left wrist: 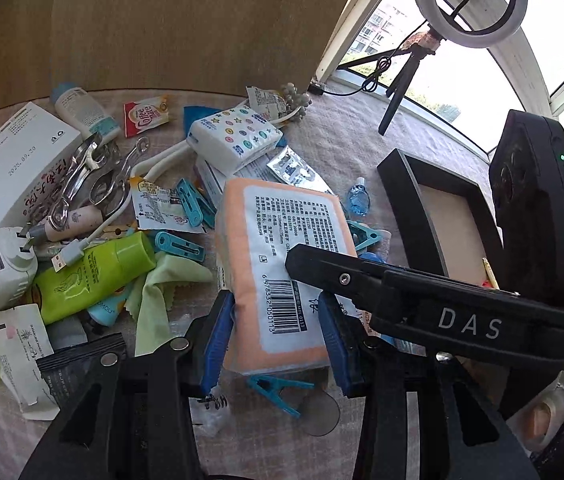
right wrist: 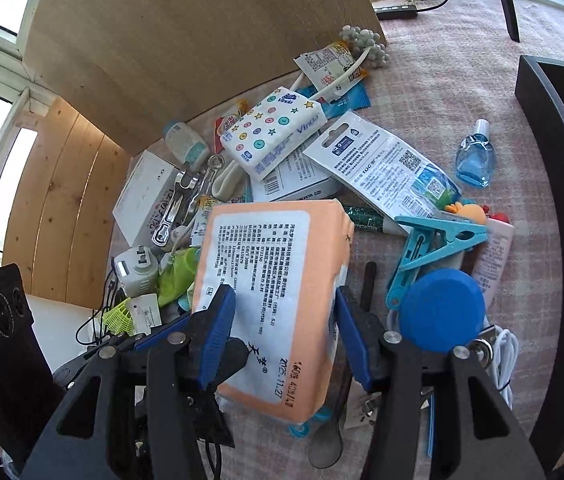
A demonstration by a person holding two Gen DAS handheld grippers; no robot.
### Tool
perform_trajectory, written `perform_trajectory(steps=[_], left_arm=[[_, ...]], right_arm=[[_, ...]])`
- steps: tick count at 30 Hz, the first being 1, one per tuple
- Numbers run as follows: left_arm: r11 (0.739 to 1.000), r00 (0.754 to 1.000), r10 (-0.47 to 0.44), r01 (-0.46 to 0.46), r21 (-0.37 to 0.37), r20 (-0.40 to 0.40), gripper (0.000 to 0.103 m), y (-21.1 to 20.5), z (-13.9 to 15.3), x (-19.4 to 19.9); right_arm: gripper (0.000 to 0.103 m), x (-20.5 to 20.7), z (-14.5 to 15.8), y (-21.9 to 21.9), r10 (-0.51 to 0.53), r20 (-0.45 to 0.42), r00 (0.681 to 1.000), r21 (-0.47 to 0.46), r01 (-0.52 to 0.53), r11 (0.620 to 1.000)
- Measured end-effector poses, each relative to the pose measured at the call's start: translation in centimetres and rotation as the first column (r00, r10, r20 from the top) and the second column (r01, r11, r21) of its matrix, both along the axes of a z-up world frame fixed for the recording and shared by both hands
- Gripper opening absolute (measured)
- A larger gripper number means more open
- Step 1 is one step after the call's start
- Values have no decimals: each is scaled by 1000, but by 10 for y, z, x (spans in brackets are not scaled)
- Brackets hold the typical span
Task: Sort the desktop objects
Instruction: 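Grasp the orange-white box with both grippers from the pile, then carry the orange-white box into the tray and release it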
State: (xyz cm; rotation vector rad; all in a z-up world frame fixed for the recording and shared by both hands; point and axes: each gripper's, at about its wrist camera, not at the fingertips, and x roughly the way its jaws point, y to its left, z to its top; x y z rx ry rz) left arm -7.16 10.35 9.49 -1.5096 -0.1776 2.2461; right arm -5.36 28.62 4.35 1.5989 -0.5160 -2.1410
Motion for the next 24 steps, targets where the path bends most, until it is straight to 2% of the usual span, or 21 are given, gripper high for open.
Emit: perform_trajectory(steps=[6,12,19,24], left_arm=[[999,998,-46,47,24,-41,40,30,22,4],[989,988,-139,141,38,-67,40,86,36,3],[963,962,-261,265,51,-77,40,167,43,5],[935,933,-350,353,39,-81,40,223,49,15]], right_arm=[[51,5,28,25,-32,-69,997,11,33,999],[51,11,52,74,-110,-127,986,39,115,993],[51,19,64,150,-232,-149,961,60,243,968],[51,29,69,204,-322,-157,933,72,336,939]])
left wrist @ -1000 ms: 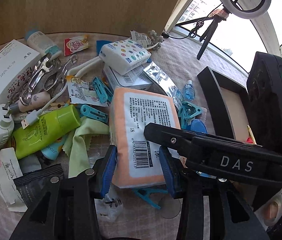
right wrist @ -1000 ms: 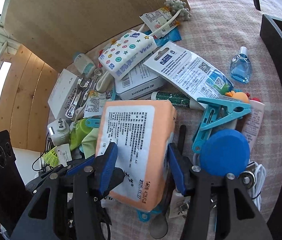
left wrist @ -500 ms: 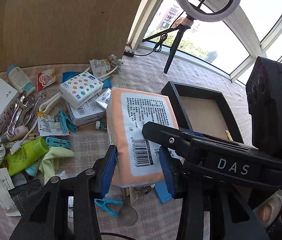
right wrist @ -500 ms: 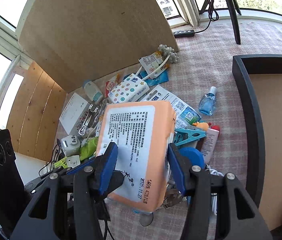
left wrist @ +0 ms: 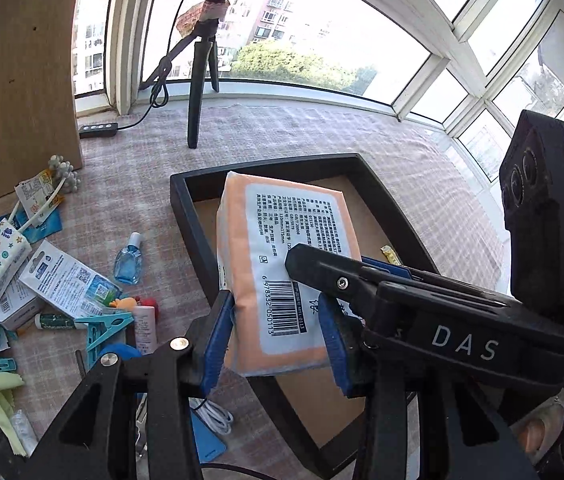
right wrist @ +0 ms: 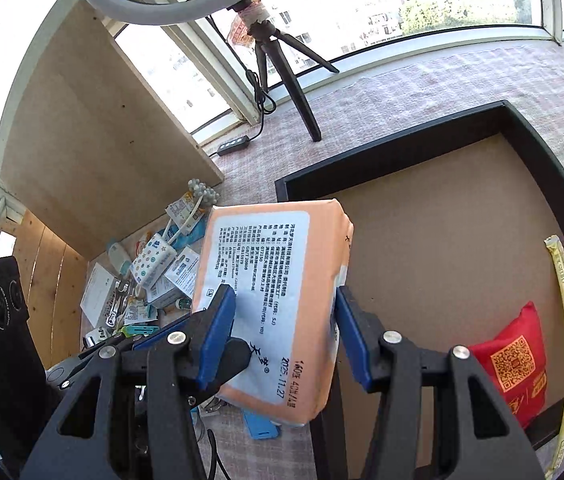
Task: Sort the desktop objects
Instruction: 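Carry the orange-white box into the tray and release it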
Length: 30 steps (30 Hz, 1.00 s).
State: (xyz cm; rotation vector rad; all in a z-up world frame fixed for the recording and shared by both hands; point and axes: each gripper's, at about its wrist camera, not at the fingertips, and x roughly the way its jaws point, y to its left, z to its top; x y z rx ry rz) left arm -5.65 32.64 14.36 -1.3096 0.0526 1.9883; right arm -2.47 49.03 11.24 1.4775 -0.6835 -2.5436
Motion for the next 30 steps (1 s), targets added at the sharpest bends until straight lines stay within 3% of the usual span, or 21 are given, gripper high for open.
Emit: perform_trajectory(steps=[5,9,15,23,30], left_arm=[[997,997,-73,72,10,5,40,42,1,7],[992,992,-97,90,93,85,40,51,3,6],[997,997,-66,64,54,50,40,39,8,0],[1000,1000,3,-3,13,8,43,-13,15,-6],[987,987,146,-150,-57,-64,43,-98,15,-6]], right_arm=[[52,10,4,43,-79,-2,997,23,79,997],[52,19,10,73,-166,-14,986,92,167,982],[53,29,17,89,-201,-46,978,130,206,970],[54,30,19,59,-124,-57,991,141,131,981],[54,22,18,18,-19,-64,998,134,27,991]])
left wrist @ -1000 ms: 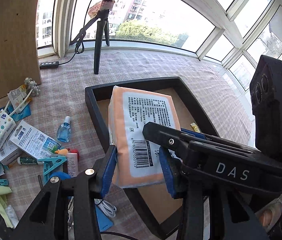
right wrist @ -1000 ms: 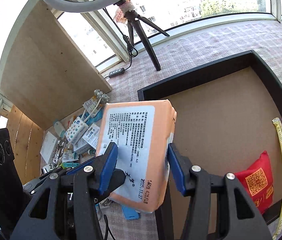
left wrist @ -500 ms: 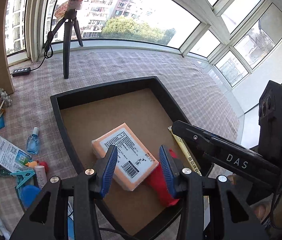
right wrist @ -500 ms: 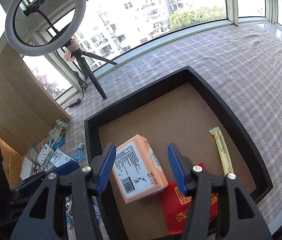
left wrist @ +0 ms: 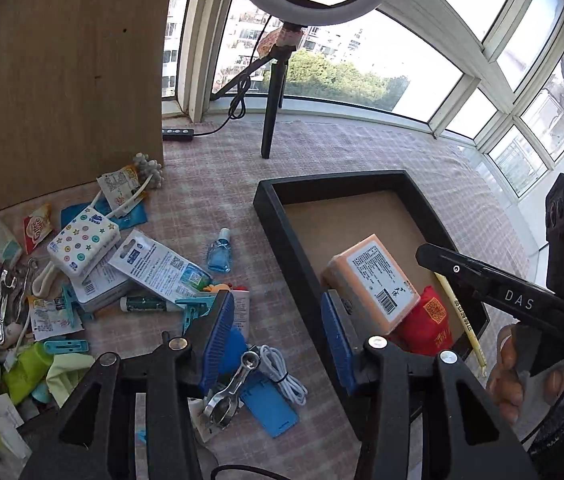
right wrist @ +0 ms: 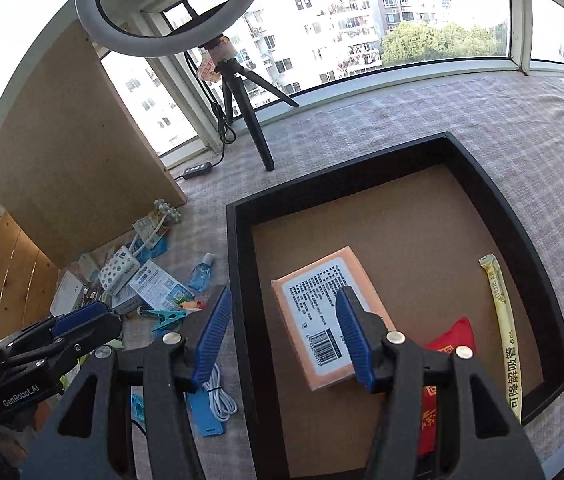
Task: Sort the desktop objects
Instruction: 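Carry the orange-white box into the tray and release it, then grasp the black packet with the left gripper while the right grasps the plastic bag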
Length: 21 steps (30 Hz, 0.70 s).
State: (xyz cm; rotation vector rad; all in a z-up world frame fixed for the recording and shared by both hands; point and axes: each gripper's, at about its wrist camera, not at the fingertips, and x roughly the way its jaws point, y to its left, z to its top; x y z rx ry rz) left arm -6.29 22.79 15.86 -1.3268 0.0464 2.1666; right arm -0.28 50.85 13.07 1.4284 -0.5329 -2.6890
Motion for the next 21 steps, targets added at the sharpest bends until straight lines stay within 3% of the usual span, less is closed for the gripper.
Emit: perform_trajectory(steps=[5,12,21], left_arm=[[987,988,155,-155,-34,-19,43,-81,-5,-6],[938,941,339,-339,-69,-11,43,-183,-12,-5],[895,896,442,-438,-85,33,43,-242,-30,12]], right_arm=[[53,-7,-11,-34,85,18,996,-24,-84,996],[53,-17,-22,-84,214,43,976,-27,-213,977],[53,-26,-40,-139,335,89,938,13,-337,941]])
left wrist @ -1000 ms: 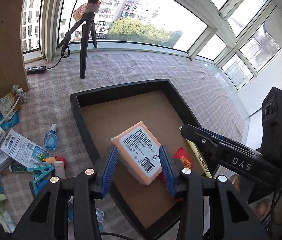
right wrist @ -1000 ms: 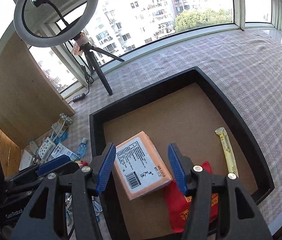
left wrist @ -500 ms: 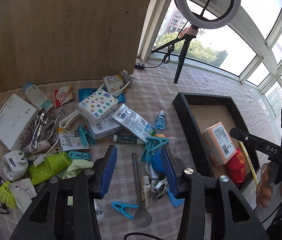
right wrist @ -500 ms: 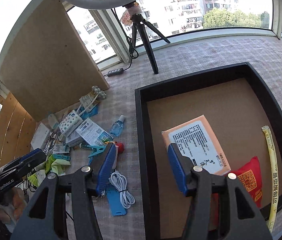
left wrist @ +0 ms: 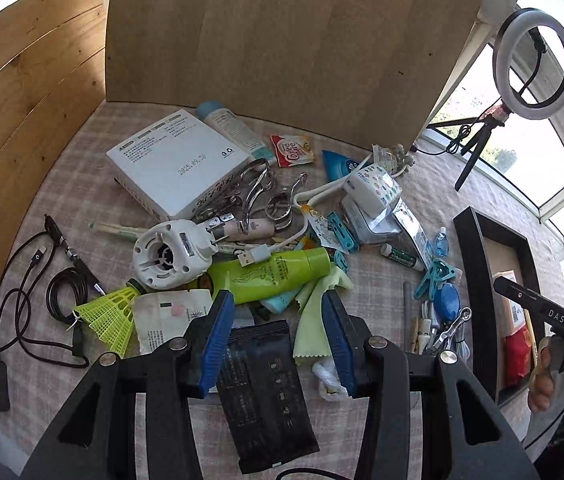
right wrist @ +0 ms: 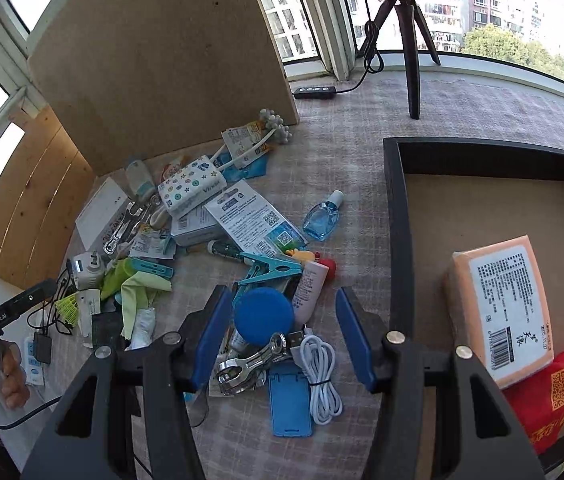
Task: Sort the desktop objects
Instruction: 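Grasp the black packet with the left gripper while the right grasps the plastic bag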
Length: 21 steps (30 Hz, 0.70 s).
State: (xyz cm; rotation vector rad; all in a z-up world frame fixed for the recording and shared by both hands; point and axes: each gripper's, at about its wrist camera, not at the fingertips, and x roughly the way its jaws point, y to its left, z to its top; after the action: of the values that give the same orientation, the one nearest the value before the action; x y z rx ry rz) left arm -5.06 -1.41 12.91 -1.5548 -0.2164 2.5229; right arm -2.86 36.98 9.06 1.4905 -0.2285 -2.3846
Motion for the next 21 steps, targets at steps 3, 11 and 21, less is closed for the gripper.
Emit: perform_trajectory(steps=[3,11,21], left_arm=[[1000,999,10,-10,8,45,43,-6,-14,9],[1000,983,8,-13,25,185,59,2,-56,35],[995,973,63,-79,63,221,59,-16,-77,50]], right_arm=[[53,-2,-11,-13,38,21,999,31,-38,999],[54,-7,-34,-33,93,66,993,113,-100,989],[53,3,-25,-53,151,61,987,58,-154,986]])
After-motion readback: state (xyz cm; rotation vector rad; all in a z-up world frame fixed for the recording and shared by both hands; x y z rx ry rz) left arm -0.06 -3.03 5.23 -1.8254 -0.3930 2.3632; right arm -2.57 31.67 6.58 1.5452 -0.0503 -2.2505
